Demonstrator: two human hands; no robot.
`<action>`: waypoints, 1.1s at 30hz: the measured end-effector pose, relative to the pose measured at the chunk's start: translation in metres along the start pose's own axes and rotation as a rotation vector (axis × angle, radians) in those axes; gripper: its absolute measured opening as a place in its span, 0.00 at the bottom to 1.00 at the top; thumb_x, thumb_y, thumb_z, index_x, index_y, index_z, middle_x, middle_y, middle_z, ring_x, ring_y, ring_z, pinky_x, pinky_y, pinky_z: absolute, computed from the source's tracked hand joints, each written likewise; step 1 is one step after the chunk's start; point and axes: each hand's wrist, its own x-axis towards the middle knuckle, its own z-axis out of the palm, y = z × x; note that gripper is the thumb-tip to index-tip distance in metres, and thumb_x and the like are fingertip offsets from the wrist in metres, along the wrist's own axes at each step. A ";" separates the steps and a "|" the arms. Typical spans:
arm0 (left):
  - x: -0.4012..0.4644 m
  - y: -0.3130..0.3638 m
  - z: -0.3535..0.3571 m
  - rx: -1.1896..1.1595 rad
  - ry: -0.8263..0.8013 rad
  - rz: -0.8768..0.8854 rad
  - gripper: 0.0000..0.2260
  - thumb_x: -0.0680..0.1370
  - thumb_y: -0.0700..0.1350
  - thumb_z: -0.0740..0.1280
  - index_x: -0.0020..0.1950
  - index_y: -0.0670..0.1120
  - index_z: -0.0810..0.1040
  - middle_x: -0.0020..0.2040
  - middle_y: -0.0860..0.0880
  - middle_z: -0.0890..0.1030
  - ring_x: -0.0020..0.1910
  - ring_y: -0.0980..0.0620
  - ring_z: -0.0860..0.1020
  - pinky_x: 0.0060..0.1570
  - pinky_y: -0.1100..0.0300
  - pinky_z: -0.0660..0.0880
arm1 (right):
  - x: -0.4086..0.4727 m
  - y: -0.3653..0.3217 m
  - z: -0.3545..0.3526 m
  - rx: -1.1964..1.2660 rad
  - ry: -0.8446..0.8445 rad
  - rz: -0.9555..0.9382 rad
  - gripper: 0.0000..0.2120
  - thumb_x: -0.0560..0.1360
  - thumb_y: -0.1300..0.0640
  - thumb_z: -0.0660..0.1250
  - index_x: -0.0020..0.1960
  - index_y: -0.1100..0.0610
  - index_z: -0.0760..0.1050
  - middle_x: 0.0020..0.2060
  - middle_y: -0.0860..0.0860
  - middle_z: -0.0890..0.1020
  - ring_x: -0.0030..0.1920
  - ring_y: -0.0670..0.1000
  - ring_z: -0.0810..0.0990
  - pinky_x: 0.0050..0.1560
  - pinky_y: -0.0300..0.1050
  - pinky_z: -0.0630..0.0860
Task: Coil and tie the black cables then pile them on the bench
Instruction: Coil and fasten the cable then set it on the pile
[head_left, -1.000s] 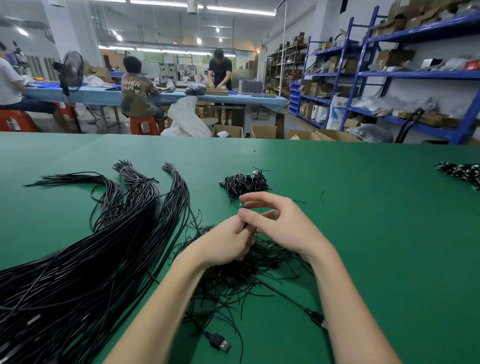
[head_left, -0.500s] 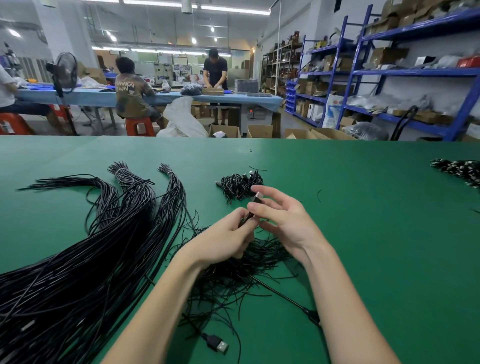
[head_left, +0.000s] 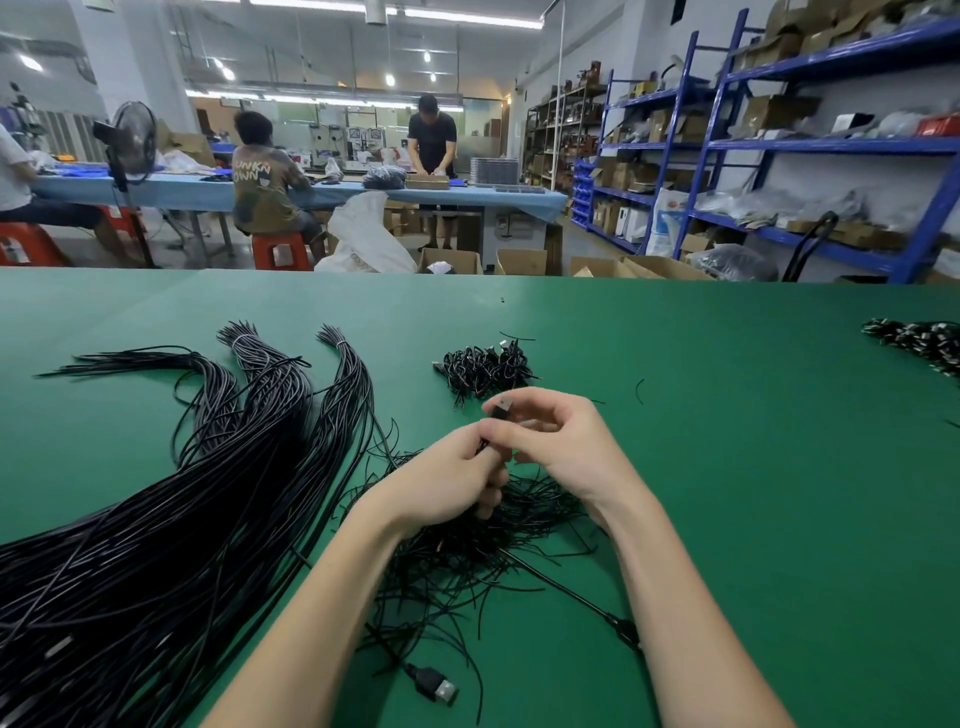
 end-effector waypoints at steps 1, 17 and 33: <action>0.000 0.000 0.000 -0.097 0.001 -0.005 0.14 0.87 0.48 0.54 0.66 0.43 0.73 0.32 0.55 0.69 0.29 0.56 0.70 0.34 0.61 0.76 | -0.001 -0.001 -0.001 0.027 -0.008 0.015 0.09 0.75 0.61 0.76 0.54 0.56 0.84 0.43 0.45 0.86 0.40 0.39 0.83 0.40 0.31 0.76; -0.008 0.003 0.000 -0.033 -0.113 -0.125 0.11 0.83 0.41 0.59 0.65 0.42 0.63 0.33 0.52 0.69 0.24 0.57 0.61 0.22 0.65 0.59 | -0.005 0.008 -0.023 -0.254 -0.269 0.050 0.05 0.78 0.49 0.73 0.44 0.47 0.85 0.33 0.42 0.82 0.30 0.40 0.73 0.33 0.28 0.68; -0.005 0.007 -0.010 -0.508 -0.279 -0.215 0.15 0.71 0.49 0.60 0.54 0.45 0.70 0.36 0.50 0.63 0.29 0.55 0.53 0.25 0.64 0.51 | 0.001 0.012 -0.004 -0.308 -0.182 0.113 0.17 0.82 0.44 0.64 0.37 0.50 0.73 0.26 0.40 0.69 0.26 0.42 0.65 0.30 0.37 0.62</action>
